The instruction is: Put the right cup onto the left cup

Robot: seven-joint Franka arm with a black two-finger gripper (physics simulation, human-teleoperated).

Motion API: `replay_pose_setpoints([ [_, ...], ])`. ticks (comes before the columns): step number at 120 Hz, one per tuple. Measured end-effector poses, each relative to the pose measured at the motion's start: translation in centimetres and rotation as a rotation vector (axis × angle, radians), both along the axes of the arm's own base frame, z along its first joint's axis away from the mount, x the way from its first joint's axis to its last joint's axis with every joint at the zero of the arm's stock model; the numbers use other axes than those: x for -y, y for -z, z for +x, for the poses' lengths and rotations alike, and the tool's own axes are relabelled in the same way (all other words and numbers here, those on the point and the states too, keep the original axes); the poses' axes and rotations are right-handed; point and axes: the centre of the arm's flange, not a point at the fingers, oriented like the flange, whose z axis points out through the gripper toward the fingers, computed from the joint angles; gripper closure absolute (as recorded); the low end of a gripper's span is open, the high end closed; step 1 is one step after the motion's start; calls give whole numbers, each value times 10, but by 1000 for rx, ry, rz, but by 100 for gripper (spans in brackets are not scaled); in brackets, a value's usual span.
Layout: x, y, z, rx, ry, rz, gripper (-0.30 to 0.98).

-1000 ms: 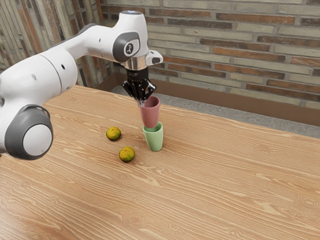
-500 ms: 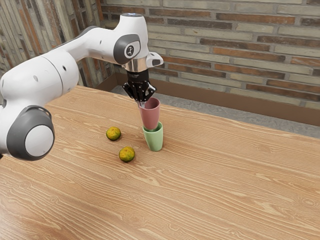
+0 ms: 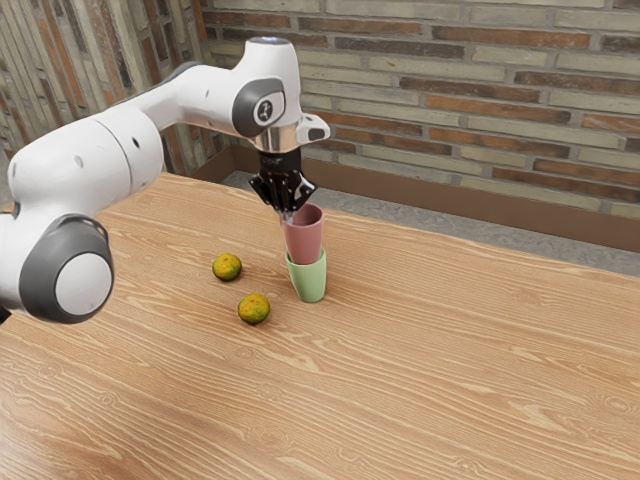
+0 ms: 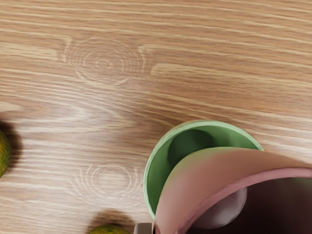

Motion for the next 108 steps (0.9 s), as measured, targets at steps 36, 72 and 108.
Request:
replay_pose_setpoints([
  [36,3,-9,-1,14,2,-12,36],
  [72,6,-102,-34,94,8,-14,10],
  [108,13,-209,-133,127,15,-8,4],
])
